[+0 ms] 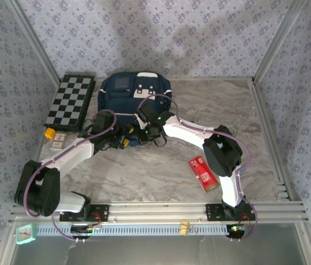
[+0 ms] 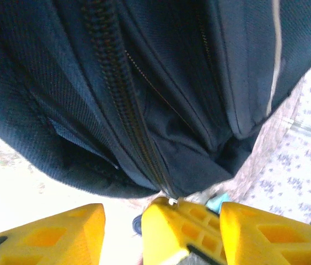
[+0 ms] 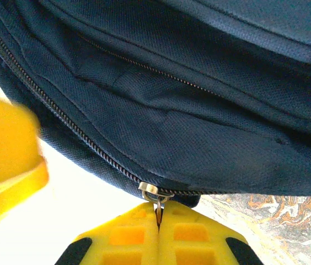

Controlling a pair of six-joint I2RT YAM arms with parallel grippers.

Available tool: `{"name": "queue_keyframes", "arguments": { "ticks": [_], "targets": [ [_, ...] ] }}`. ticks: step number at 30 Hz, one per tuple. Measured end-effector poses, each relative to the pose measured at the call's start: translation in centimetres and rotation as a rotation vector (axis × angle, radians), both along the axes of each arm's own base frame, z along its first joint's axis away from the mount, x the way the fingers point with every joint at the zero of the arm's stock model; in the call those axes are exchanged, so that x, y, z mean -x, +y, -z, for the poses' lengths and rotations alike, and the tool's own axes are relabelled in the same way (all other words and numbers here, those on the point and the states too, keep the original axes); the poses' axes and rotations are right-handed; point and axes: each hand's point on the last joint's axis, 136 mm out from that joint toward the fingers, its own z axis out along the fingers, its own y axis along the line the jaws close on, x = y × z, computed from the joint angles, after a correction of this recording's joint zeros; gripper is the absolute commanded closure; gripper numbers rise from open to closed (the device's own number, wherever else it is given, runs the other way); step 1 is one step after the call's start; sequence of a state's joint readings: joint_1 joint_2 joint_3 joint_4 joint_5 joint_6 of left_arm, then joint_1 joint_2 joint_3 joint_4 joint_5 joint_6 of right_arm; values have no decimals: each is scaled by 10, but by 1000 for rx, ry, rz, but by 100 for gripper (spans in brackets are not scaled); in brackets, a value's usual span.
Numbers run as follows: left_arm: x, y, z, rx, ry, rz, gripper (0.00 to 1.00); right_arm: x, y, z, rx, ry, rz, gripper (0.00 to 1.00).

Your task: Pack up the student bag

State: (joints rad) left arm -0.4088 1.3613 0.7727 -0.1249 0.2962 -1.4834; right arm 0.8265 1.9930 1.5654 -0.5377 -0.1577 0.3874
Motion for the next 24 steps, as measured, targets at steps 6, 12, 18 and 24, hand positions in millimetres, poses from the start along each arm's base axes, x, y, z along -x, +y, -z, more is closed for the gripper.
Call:
{"name": "queue_keyframes", "arguments": {
  "ticks": [6, 12, 18, 24],
  "targets": [
    [-5, -8, 25, 16, 94, -90, 50, 1, -1, -4, -16, -10, 14, 100],
    [-14, -12, 42, 22, 150, -167, 55, 4, -3, 1, -6, -5, 14, 100],
    [-25, -20, 37, -2, 143, -193, 66, 3, -4, 2, 3, -13, 18, 100],
    [-22, -18, 42, -24, 159, -204, 96, 1, -5, 2, 14, -25, 27, 100]
  ]
}}
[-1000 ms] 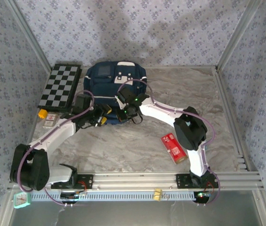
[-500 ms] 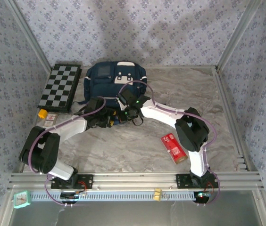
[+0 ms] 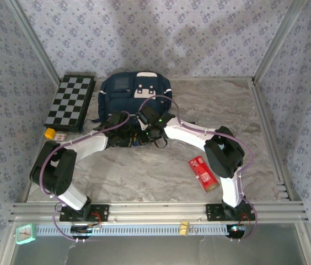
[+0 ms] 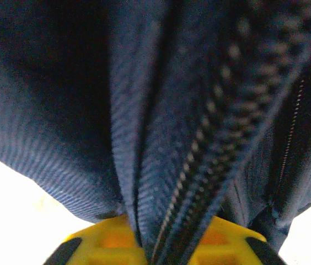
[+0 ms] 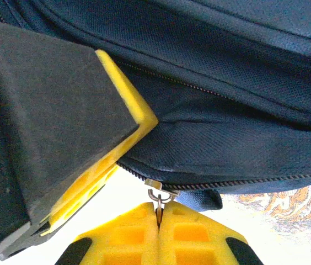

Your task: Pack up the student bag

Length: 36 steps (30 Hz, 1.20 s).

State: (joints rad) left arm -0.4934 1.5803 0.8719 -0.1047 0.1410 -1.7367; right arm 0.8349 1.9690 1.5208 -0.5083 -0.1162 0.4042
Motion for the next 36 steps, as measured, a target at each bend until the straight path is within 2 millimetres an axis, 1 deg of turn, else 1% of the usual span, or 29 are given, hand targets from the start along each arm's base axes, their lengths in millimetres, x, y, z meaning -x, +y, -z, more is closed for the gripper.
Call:
{"name": "queue_keyframes", "arguments": {
  "ticks": [1, 5, 8, 11, 13, 15, 19, 21, 23, 26, 30, 31, 33, 35, 36],
  "targets": [
    [0, 0, 0, -2, -2, 2, 100, 0, 0, 0, 3, -4, 2, 100],
    [2, 2, -7, -20, -19, 18, 100, 0, -6, -3, 15, -23, 12, 100],
    [6, 4, -22, -29, -54, 44, 100, 4, -13, -15, 9, -51, 22, 100],
    [12, 11, -41, -40, -99, 73, 100, 7, -25, -29, 0, -77, 46, 100],
    [19, 19, -51, -51, -123, 93, 100, 6, -38, -35, -1, -85, 73, 100],
    [24, 27, -57, -67, -135, 111, 100, 1, -55, -36, 17, -82, 105, 100],
    [33, 38, -64, -103, -160, 154, 100, -17, -94, -29, 82, -67, 186, 100],
    [36, 41, -69, -109, -175, 183, 100, -25, -107, -27, 101, -69, 211, 100],
    [37, 48, -74, -113, -193, 206, 100, -27, -114, -26, 116, -74, 214, 100],
    [36, 66, -76, -121, -203, 227, 100, -22, -111, -24, 127, -79, 185, 100],
    [39, 95, -68, -158, -179, 256, 100, 4, -95, -23, 93, -69, 119, 100],
    [41, 100, -66, -168, -169, 267, 100, 7, -93, -23, 82, -61, 114, 100],
    [46, 108, -61, -189, -151, 293, 100, 3, -97, -23, 77, -53, 133, 100],
    [50, 113, -58, -207, -139, 315, 100, -6, -108, -23, 85, -56, 168, 100],
    [51, 119, -55, -231, -134, 317, 100, -14, -122, -21, 122, -69, 209, 100]
  ]
}}
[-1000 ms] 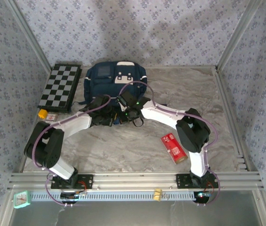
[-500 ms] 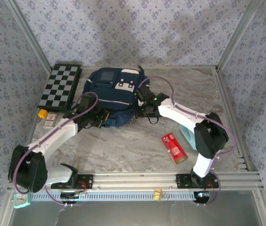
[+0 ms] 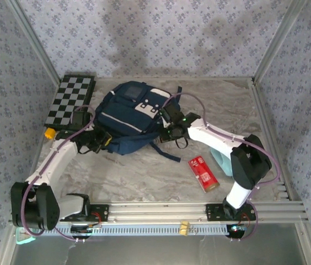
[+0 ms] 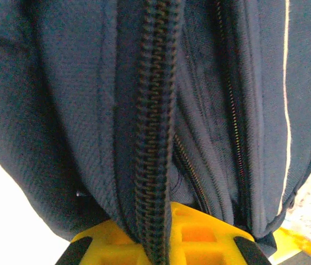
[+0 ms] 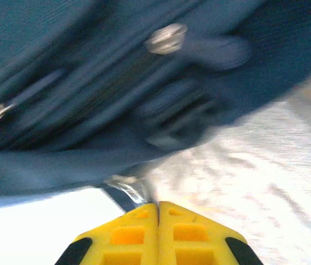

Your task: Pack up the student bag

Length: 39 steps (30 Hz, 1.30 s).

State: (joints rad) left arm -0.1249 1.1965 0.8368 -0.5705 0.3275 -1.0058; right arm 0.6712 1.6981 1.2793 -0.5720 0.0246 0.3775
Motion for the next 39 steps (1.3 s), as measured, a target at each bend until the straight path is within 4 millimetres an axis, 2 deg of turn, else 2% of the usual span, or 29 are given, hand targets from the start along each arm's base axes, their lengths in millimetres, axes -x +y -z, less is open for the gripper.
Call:
{"name": "queue_keyframes", "arguments": {
  "ticks": [4, 6, 7, 9, 14, 19, 22, 26, 29, 33, 39],
  "targets": [
    [-1, 31, 7, -78, 10, -52, 100, -32, -61, 12, 130, -10, 168, 100],
    [1, 39, 9, -97, 20, -61, 100, -39, -75, 17, 163, -9, 203, 100],
    [1, 41, 10, -102, 22, -61, 100, -40, -76, 17, 167, -9, 203, 100],
    [1, 42, 10, -105, 22, -57, 100, -36, -67, 17, 160, -10, 174, 100],
    [1, 41, 11, -107, 21, -47, 100, -16, -11, 14, 72, -18, 1, 95],
    [1, 41, 12, -106, 25, -46, 100, 17, 44, 30, 25, 18, -173, 78],
    [1, 41, 12, -107, 26, -46, 100, 32, 63, 39, 15, 35, -239, 67],
    [2, 41, 12, -104, 26, -45, 100, 40, 77, 46, 9, 40, -286, 57],
    [1, 41, 12, -104, 26, -46, 100, 41, 79, 57, 24, 49, -287, 51],
    [1, 41, 12, -104, 26, -45, 100, 38, 77, 66, 42, 53, -265, 47],
    [1, 41, 12, -104, 26, -46, 100, 26, 79, 68, 29, 30, -214, 45]
  ]
}}
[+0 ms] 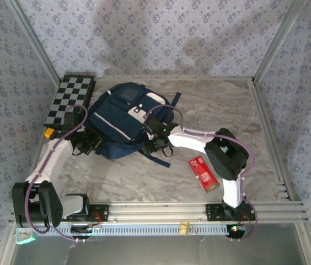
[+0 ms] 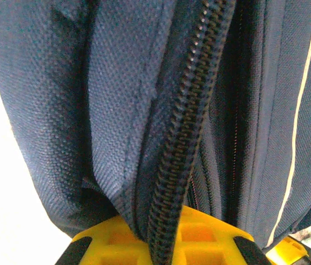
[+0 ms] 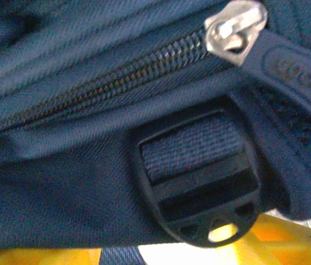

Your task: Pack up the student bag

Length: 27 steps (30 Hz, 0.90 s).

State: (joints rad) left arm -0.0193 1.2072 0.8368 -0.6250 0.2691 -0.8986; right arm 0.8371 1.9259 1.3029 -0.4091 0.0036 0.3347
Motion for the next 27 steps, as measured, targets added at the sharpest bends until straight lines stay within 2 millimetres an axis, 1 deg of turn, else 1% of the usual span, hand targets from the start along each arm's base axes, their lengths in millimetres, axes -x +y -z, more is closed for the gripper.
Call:
{"name": "queue_keyframes", "arguments": {
  "ticks": [3, 5, 11, 13, 14, 16, 18, 19, 20, 23, 25, 27],
  "targets": [
    [0, 0, 0, 0, 1, 1, 100, -9, -3, 2, 0, -6, 60, 44],
    [1, 0, 0, -1, 3, 2, 100, -17, -11, 2, 6, -14, 115, 44],
    [2, -6, 0, 11, 1, 37, 100, -48, -46, 1, 17, -25, 250, 45],
    [1, -3, 2, 3, 4, 29, 100, -55, -57, 0, 33, -35, 266, 45],
    [1, -2, 2, 2, 6, 27, 100, -57, -62, -3, 37, -44, 269, 45],
    [1, -1, 3, -1, 9, 27, 100, -58, -65, -10, 32, -59, 257, 44],
    [1, -1, 4, -5, 6, 37, 100, -53, -62, -23, 1, -66, 232, 44],
    [1, -1, 3, -7, 5, 42, 95, -49, -60, -32, -23, -69, 219, 44],
    [1, -2, 3, -9, 3, 48, 87, -46, -58, -42, -50, -68, 207, 45],
    [1, -6, 1, -18, -7, 74, 65, -48, -57, -63, -124, -52, 217, 49],
    [3, -10, -3, -28, -21, 93, 58, -56, -59, -72, -163, -32, 245, 53],
    [6, -14, -9, -43, -44, 112, 52, -66, -59, -78, -190, -13, 274, 54]
  ]
}}
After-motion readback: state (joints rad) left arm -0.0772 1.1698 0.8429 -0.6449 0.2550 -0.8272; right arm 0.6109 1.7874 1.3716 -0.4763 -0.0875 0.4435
